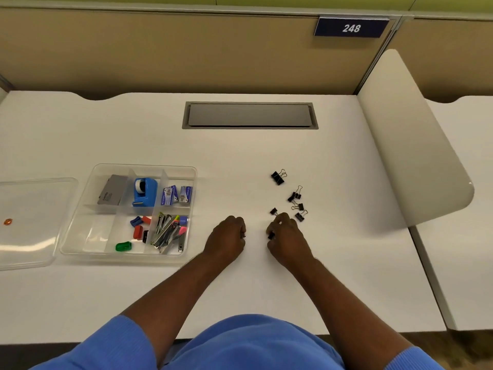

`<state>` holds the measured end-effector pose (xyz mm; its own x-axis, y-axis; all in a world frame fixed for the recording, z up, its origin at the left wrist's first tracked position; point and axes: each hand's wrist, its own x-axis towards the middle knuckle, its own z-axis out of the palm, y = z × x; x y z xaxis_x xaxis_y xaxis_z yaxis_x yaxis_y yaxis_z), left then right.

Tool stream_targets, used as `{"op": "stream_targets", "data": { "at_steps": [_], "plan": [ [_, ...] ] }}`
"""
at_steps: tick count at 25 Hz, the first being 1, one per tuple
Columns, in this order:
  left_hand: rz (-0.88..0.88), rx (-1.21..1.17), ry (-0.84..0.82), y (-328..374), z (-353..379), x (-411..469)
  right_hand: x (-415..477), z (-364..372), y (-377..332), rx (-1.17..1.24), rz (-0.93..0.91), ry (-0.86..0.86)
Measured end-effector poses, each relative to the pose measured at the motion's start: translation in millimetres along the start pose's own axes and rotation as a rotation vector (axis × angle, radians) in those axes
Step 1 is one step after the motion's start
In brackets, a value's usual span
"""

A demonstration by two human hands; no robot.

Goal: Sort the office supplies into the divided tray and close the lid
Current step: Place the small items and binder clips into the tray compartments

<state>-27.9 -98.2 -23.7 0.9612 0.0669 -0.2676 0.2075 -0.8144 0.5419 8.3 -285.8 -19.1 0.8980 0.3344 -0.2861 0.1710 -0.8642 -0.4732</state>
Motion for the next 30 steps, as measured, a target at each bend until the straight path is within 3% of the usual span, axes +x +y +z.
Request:
{"op": "stream_targets", "data": {
  "at_steps": [7, 17, 24, 30],
  "plan": [
    [-0.01, -0.013, 0.012, 5, -8, -7, 1, -3, -7, 0.069, -0.021, 0.006],
    [0.0, -0.121, 0.217, 4, -67, -19, 18, -9, -70, 0.267, -0.152, 0.188],
    [-0.057, -0.145, 0.273, -55, -120, -38, 26, 16, -152, 0.294, -0.268, 0.263],
    [-0.045, -0.179, 0.284, -162, -178, -72, 27, 73, -252, 0.291, -0.264, 0.271]
  ]
}}
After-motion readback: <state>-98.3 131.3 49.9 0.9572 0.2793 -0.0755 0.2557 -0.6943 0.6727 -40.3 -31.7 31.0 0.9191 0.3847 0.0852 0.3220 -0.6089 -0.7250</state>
